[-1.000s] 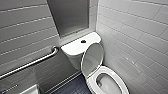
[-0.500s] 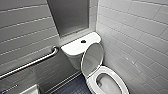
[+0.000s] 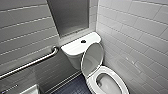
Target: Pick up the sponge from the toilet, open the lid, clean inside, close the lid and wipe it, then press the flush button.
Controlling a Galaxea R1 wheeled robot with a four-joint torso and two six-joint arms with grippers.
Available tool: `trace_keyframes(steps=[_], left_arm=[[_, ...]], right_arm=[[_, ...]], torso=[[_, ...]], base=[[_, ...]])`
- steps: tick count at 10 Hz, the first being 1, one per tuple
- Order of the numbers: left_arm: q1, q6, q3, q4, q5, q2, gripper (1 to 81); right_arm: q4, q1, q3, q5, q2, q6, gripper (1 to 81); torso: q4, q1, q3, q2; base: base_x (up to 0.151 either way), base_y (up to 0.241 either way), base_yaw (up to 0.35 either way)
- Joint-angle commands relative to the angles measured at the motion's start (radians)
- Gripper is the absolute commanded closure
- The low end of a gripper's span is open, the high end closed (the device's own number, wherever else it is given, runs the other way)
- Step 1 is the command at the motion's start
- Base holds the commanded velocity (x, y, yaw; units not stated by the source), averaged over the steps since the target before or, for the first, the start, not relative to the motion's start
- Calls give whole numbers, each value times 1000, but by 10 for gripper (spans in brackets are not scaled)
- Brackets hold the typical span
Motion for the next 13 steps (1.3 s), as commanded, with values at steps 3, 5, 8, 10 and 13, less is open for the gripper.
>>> trace_keyframes(steps=[3, 5, 8, 10, 13], left_arm=[[1, 11, -67, -21, 75, 57, 10], [0, 11, -101, -19, 75, 88, 10], [1, 11, -104, -14, 75, 91, 10], [1, 11, -128, -18, 75, 105, 10], [0, 9, -170, -18, 75, 134, 10]], right_arm=[[53, 292, 247, -127, -176, 2, 811], [77, 388, 287, -271, -147, 2, 811], [120, 540, 278, -445, -77, 3, 811], [177, 664, 255, -537, -41, 2, 811], [214, 842, 207, -700, 40, 11, 811]], torso=[[0, 0, 0, 0], [0, 0, 0, 0], [0, 0, 0, 0], [0, 0, 0, 0], [0, 0, 0, 0]], base=[[0, 0, 0], [0, 0, 0], [0, 0, 0], [0, 0, 0], [0, 0, 0]])
